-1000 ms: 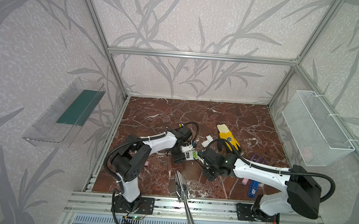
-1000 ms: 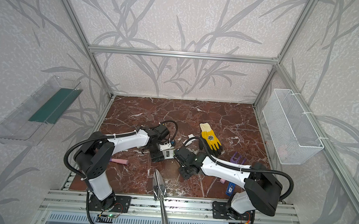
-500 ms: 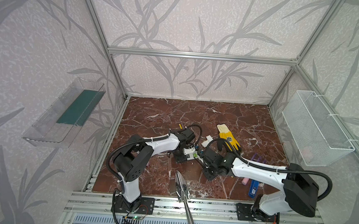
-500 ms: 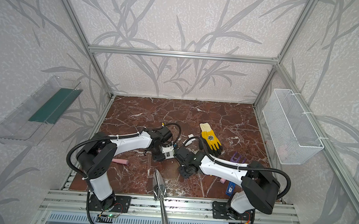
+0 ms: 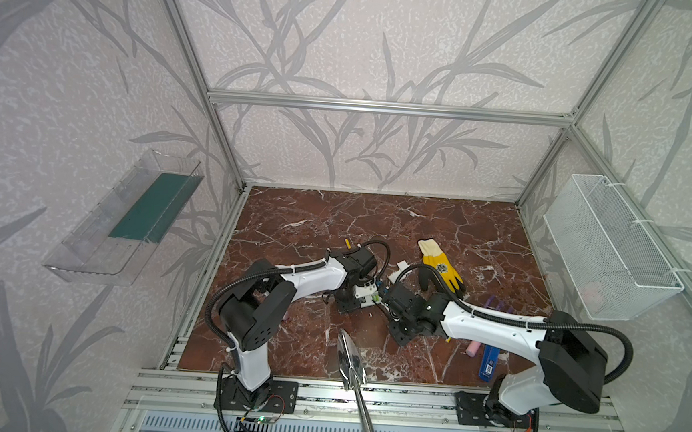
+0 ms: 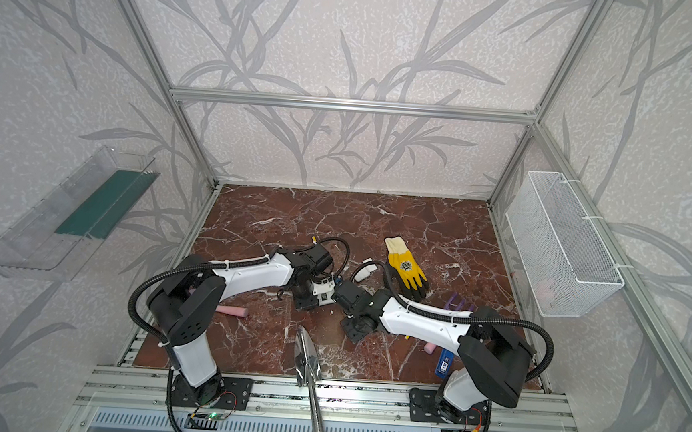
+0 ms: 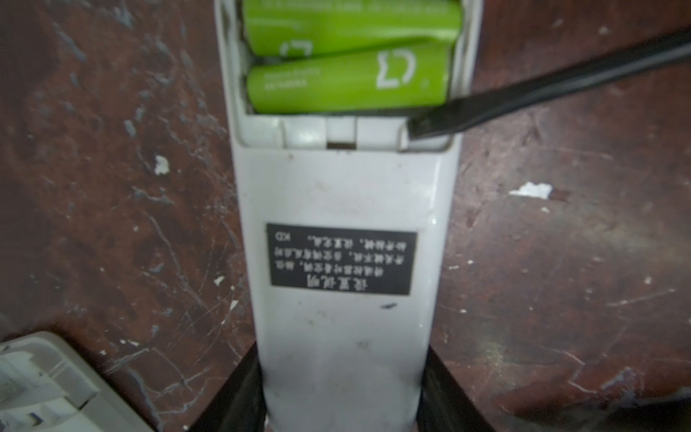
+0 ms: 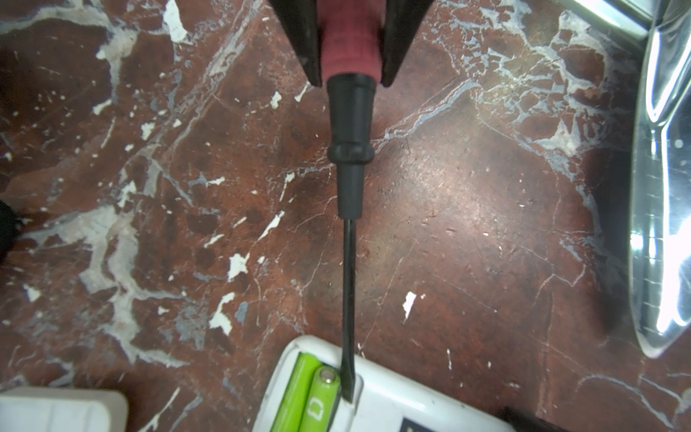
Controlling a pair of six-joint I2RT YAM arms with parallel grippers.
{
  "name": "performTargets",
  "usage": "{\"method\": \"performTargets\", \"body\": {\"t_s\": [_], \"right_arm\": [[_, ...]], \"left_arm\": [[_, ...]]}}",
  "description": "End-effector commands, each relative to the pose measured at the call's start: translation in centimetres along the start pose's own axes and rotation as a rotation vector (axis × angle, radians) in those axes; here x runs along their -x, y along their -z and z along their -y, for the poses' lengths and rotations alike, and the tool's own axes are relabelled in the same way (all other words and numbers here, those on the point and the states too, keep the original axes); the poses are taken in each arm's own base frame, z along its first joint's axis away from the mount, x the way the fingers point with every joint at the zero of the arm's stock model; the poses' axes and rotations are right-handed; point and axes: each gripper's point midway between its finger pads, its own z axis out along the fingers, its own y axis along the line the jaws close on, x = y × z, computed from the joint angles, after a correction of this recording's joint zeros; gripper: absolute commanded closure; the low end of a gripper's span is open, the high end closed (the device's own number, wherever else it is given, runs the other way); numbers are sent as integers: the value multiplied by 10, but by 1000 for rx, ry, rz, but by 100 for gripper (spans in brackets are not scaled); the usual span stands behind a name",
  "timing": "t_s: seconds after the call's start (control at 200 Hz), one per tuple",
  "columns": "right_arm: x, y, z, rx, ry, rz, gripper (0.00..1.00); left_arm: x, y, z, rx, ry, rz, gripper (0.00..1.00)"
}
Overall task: Unload the batteries from the remote control
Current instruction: 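Grip the remote's end with the left gripper while the right inserts the screwdriver tip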
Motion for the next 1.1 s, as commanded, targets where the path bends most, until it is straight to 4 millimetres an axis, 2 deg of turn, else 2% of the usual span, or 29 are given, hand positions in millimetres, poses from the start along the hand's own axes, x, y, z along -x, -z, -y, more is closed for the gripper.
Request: {"method": "performTargets", "body": {"t_s": [0.0,0.62,0.725,0.925,1.095], "right_arm": [[12,5,16,-77,-51,67,100],[13,14,38,-128,-87,108,100],[12,17,30,-78,-73,105,100],[3,22,-5,131,-66,63,100],[-3,18,-11,170,-110,33,100]], "left_arm": [[-17,-10,1,14,-40,-84,60],[-19,-1,2,32,-85,-100,65],[-19,-2,0,39,-82,-106,67],[-17,2,-5,82,-93,-132,73],[-15,7,-5,78,-72,-145,77]]}}
